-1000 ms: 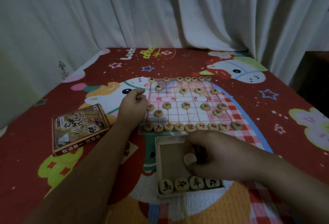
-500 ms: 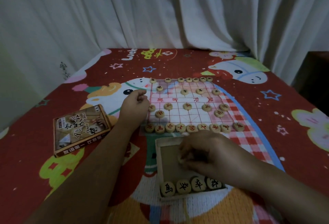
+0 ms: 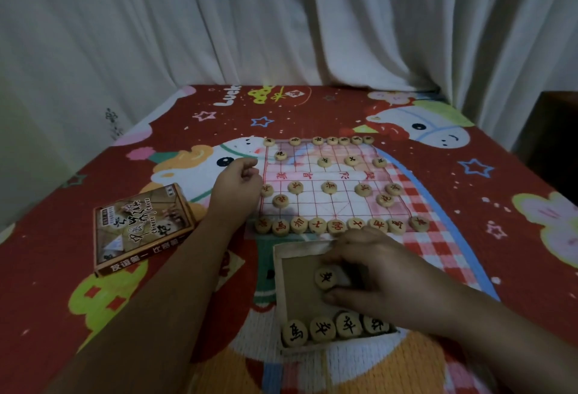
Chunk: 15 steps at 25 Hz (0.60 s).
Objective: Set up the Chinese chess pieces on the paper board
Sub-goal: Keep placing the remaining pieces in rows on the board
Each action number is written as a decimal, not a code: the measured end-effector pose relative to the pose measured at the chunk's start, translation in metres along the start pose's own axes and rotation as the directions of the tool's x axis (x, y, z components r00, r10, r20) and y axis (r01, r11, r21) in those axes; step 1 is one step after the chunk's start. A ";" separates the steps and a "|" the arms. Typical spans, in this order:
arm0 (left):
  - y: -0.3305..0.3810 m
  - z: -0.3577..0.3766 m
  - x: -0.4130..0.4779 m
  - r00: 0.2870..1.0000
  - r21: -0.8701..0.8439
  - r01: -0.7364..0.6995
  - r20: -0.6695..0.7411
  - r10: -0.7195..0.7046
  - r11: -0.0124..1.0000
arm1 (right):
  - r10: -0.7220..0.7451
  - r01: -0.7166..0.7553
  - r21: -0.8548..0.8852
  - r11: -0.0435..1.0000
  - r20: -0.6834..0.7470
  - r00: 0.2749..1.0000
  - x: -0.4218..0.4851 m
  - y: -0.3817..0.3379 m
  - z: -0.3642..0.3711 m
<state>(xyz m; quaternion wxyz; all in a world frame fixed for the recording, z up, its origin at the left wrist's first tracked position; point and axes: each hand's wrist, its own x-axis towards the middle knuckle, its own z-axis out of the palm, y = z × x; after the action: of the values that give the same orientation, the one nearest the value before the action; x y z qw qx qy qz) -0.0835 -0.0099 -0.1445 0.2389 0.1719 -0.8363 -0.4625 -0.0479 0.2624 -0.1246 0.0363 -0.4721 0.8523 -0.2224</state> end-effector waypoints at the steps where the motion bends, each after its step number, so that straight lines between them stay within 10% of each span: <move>1: 0.000 0.000 0.000 1.000 -0.003 0.005 0.000 -0.005 1.000 | 0.001 -0.001 -0.001 1.000 -0.005 1.000 0.000 0.001 0.001; 15: 0.004 -0.002 -0.002 1.000 -0.023 0.013 0.000 -0.013 1.000 | 0.256 -0.192 0.264 0.945 -0.234 0.938 0.080 0.026 -0.030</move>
<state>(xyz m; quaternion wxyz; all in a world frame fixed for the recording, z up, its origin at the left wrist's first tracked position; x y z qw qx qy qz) -0.0808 -0.0083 -0.1404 0.2379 0.1745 -0.8300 -0.4734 -0.1203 0.2184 -0.0967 0.0032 -0.3296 0.8650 -0.3783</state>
